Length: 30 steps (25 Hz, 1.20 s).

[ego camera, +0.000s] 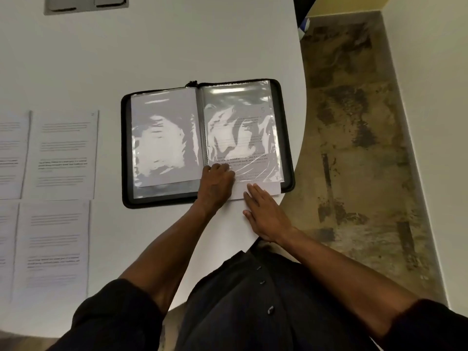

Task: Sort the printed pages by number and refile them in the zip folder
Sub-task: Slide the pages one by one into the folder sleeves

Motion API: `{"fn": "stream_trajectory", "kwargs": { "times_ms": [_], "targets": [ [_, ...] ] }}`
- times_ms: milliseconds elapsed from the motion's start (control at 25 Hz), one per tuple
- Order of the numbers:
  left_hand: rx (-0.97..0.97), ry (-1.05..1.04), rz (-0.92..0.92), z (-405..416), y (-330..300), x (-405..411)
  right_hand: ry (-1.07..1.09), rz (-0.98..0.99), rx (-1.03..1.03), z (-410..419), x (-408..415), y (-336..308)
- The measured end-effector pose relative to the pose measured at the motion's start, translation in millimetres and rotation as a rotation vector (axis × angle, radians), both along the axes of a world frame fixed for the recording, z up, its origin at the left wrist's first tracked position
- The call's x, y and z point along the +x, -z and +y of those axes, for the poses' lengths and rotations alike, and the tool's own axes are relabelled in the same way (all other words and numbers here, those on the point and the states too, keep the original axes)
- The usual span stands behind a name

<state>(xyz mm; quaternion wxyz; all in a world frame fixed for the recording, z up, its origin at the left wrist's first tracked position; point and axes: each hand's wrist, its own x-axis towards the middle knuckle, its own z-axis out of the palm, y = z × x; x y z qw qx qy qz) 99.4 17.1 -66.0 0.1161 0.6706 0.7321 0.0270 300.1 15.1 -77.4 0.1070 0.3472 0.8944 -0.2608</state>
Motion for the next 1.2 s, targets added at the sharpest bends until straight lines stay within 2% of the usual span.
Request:
{"fn": "stream_trajectory", "kwargs": {
  "times_ms": [320,600,720,920,1000,1080,1160,1200],
  "targets": [
    [0.098,-0.167,-0.293,-9.5,-5.2,-1.9,-0.006,-0.055,0.158,11.2,-18.0,12.5],
    [0.141,-0.196,-0.345,-13.3,-12.5,-3.7,0.044,-0.067,0.164,47.7,-45.6,23.5],
    [0.142,-0.217,-0.39,-14.8,-18.3,-5.0,-0.017,-0.143,0.228,65.0,-56.0,27.5],
    [0.15,-0.231,-0.454,-16.5,-23.1,-8.9,-0.016,-0.143,0.215,73.1,-60.6,23.8],
    [0.14,-0.246,-0.475,-17.9,-20.9,-11.4,-0.014,-0.066,0.162,61.1,-62.0,17.4],
    [0.151,-0.293,-0.516,-21.3,-20.3,-10.9,0.028,0.132,0.074,35.4,-55.5,4.8],
    [0.169,-0.356,-0.563,-24.0,-19.9,-9.3,0.163,0.391,0.1,11.6,-39.5,-9.2],
    [0.169,-0.378,-0.573,-25.4,-17.8,-9.1,0.298,0.459,0.145,6.0,-32.3,-15.5]
  ]
}}
